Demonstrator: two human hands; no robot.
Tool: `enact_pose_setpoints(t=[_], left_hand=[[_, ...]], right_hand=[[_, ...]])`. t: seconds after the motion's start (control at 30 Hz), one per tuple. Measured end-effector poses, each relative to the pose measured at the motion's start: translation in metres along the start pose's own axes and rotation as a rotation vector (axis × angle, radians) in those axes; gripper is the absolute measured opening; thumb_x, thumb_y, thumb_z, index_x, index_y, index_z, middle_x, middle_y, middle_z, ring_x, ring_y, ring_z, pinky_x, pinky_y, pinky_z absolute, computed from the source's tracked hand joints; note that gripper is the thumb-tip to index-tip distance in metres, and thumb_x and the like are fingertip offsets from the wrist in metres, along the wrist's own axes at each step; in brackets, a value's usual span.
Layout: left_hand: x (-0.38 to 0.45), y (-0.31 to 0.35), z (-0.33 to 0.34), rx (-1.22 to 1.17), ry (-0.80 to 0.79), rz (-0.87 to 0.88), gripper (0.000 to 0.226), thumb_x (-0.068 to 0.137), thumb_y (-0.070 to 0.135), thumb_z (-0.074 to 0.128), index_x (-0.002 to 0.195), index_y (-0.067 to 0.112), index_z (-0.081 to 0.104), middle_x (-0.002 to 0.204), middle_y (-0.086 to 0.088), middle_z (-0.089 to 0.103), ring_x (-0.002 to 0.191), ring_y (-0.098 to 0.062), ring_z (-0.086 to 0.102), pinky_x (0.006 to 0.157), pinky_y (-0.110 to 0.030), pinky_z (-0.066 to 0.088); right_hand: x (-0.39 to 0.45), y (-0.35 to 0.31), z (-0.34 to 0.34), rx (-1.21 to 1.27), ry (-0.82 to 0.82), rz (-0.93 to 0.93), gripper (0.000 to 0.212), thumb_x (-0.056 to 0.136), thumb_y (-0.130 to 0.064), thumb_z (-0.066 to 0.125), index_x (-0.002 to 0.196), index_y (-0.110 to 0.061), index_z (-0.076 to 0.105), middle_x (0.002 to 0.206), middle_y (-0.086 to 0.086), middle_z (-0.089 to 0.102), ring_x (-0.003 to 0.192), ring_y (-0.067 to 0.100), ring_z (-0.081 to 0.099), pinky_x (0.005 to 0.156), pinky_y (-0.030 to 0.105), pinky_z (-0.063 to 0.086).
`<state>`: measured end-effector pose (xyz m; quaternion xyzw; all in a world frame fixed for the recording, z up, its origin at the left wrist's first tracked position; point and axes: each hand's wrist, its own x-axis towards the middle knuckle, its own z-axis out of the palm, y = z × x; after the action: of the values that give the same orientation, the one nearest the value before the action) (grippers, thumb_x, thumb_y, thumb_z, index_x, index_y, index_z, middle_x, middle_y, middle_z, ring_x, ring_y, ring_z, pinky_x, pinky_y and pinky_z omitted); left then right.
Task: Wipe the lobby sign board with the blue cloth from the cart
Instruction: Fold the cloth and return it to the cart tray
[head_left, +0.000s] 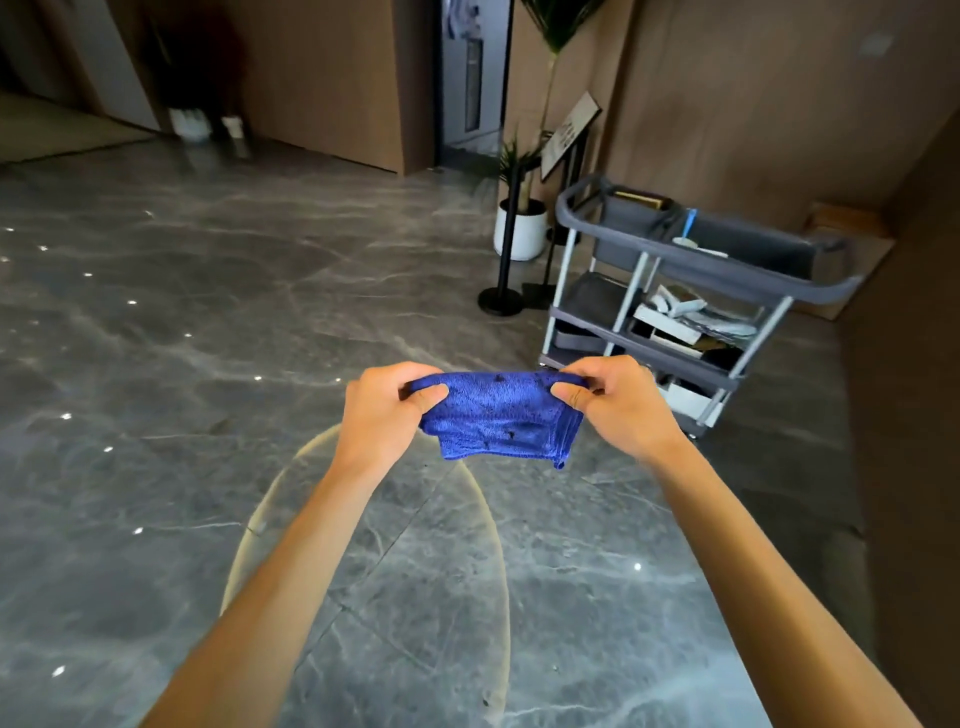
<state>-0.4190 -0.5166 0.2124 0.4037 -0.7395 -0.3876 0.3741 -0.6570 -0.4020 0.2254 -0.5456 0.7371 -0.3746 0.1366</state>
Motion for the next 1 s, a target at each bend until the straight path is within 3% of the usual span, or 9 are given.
enact_pose_setpoints(t=[0.17,0.27,0.4,0.47,0.6,0.67,0.8,0.9,1.0], left_hand=[[0.029,0.005,0.039,-0.005,-0.076,0.017,0.03,0.088,0.008,0.07,0.084,0.038,0.074,0.076,0.035,0.07,0.081,0.004,0.067,0.077,-0.017,0.049],[0.05,0.006,0.058,-0.015,-0.122,0.029,0.02,0.088,0.008,0.07,0.094,0.024,0.078,0.076,0.039,0.068,0.082,0.012,0.066,0.08,-0.018,0.05],[0.081,0.005,0.083,-0.022,-0.169,0.059,0.02,0.087,0.008,0.071,0.093,0.025,0.079,0.081,0.026,0.074,0.084,-0.001,0.07,0.083,-0.026,0.055],[0.099,0.002,0.096,-0.035,-0.191,0.066,0.021,0.087,0.008,0.071,0.09,0.028,0.078,0.08,0.028,0.073,0.084,-0.003,0.07,0.082,-0.026,0.054],[0.143,-0.003,0.117,-0.069,-0.244,0.095,0.027,0.086,0.008,0.072,0.086,0.034,0.076,0.079,0.031,0.072,0.076,0.007,0.066,0.077,-0.02,0.05],[0.172,-0.006,0.126,-0.082,-0.258,0.105,0.023,0.086,0.007,0.072,0.089,0.029,0.077,0.081,0.029,0.072,0.076,0.005,0.066,0.077,-0.021,0.051],[0.227,-0.014,0.143,-0.094,-0.302,0.128,0.034,0.086,0.008,0.072,0.081,0.042,0.072,0.083,0.026,0.074,0.081,0.001,0.069,0.076,-0.02,0.052],[0.261,-0.02,0.157,-0.092,-0.353,0.131,0.03,0.087,0.01,0.072,0.083,0.039,0.074,0.084,0.028,0.073,0.082,0.002,0.069,0.08,-0.024,0.055],[0.29,-0.023,0.173,-0.092,-0.386,0.145,0.029,0.087,0.01,0.072,0.086,0.039,0.075,0.084,0.03,0.073,0.082,0.004,0.069,0.08,-0.023,0.055]], right_hand=[[0.01,0.031,-0.021,-0.029,0.028,0.058,0.009,0.092,-0.023,0.072,0.088,-0.016,0.076,0.075,0.013,0.07,0.075,0.033,0.061,0.07,0.035,0.05],[0.018,0.047,-0.03,-0.037,0.065,0.104,0.009,0.091,-0.024,0.072,0.085,-0.018,0.075,0.075,0.011,0.071,0.075,0.032,0.063,0.072,0.038,0.051],[0.03,0.065,-0.038,-0.028,0.118,0.15,0.008,0.091,-0.022,0.072,0.083,-0.023,0.075,0.074,0.005,0.072,0.075,0.027,0.065,0.067,0.032,0.049],[0.04,0.073,-0.041,-0.044,0.138,0.177,0.008,0.091,-0.022,0.072,0.084,-0.019,0.075,0.076,0.006,0.072,0.076,0.027,0.066,0.068,0.033,0.051],[0.072,0.085,-0.047,-0.073,0.173,0.226,0.008,0.091,-0.022,0.072,0.085,-0.02,0.076,0.076,0.006,0.074,0.077,0.025,0.066,0.071,0.035,0.052],[0.094,0.089,-0.049,-0.075,0.192,0.246,0.009,0.091,-0.021,0.072,0.084,-0.026,0.076,0.075,0.002,0.074,0.075,0.02,0.066,0.07,0.034,0.051],[0.136,0.099,-0.048,-0.055,0.233,0.297,0.01,0.092,-0.02,0.071,0.097,-0.02,0.079,0.082,-0.001,0.077,0.081,0.018,0.07,0.075,0.033,0.054],[0.158,0.109,-0.045,-0.061,0.264,0.328,0.007,0.091,-0.019,0.072,0.094,-0.019,0.079,0.08,-0.002,0.077,0.078,0.018,0.069,0.07,0.029,0.051],[0.176,0.119,-0.046,-0.06,0.296,0.376,0.009,0.091,-0.018,0.072,0.095,-0.017,0.08,0.083,0.0,0.077,0.08,0.017,0.07,0.077,0.034,0.054]])
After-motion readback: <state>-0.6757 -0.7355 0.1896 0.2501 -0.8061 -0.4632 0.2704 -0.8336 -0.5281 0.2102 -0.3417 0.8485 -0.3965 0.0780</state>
